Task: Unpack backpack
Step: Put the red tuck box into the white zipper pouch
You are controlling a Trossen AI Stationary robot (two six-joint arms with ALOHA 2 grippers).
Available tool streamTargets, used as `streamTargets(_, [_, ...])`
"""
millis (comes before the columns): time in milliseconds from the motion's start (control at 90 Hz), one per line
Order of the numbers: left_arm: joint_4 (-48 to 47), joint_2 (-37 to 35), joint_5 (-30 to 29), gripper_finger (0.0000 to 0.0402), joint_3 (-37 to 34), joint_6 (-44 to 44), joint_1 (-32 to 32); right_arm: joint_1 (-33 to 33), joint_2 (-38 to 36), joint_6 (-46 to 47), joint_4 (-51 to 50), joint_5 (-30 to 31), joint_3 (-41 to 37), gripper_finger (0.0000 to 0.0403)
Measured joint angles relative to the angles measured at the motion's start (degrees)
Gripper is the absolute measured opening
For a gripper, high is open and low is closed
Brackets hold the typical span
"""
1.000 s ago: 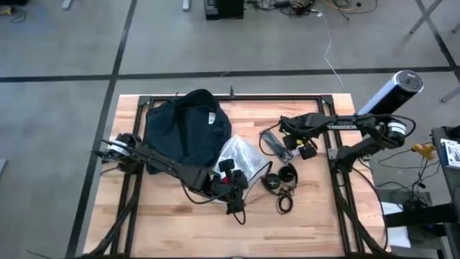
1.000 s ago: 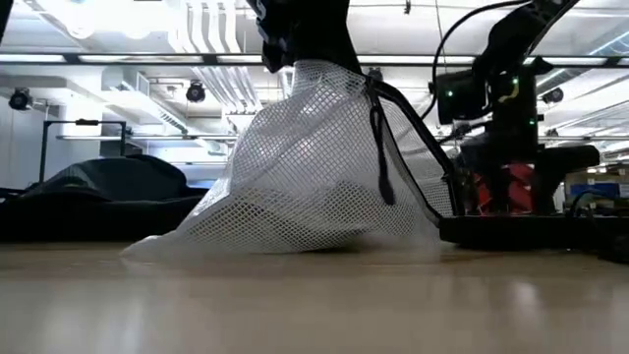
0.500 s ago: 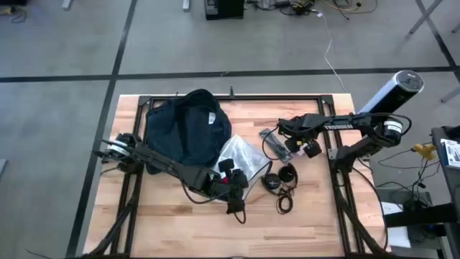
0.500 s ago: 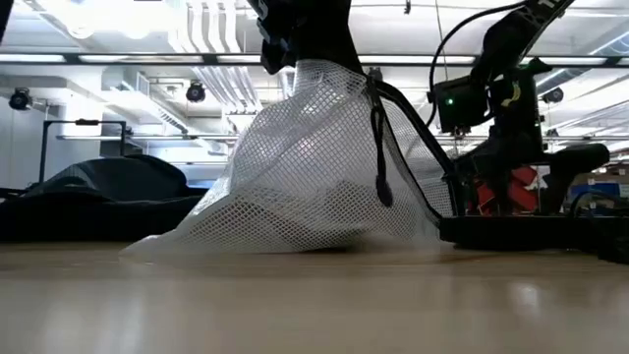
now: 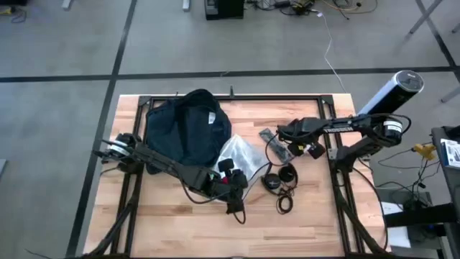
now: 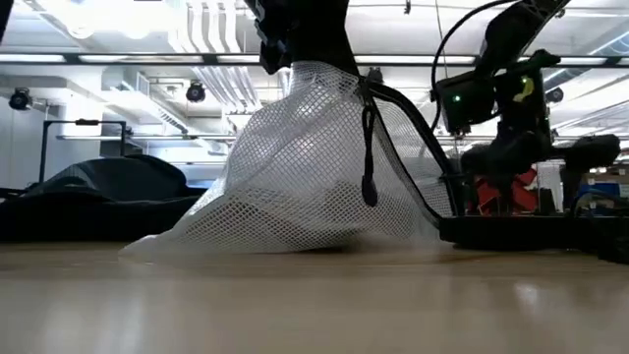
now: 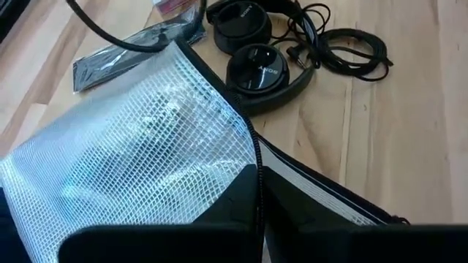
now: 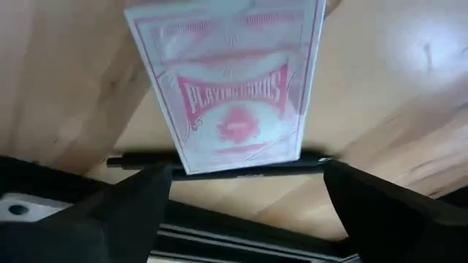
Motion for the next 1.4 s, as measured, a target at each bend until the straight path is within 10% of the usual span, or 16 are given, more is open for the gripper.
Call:
streamTargets(578, [0.21, 0.00, -0.13, 0.0000, -0.22, -0.55, -0.46, 2.62, 11.37, -0.79, 7.22, 0.22, -0.06, 0.0349])
streamTargets(844, [0.69, 0.00, -0.15, 0.0000, -1.54, -0.67, -0.46, 3.65, 13.30, 2.93, 6.14, 0.95, 0.46, 0.0282])
streamTargets(1178, [1.34, -0.75, -0.09, 0.0000, -3.43, -1.68, -0.19, 7.52, 7.28, 30.31, -11.11, -2.65, 9.49, 0.0282])
streamTargets(1400, [2.14, -1.08, -0.08, 0.0000, -3.43, 0.04, 1.16, 14.45, -0.65, 46.68, -9.76, -18.29, 13.14, 0.0282])
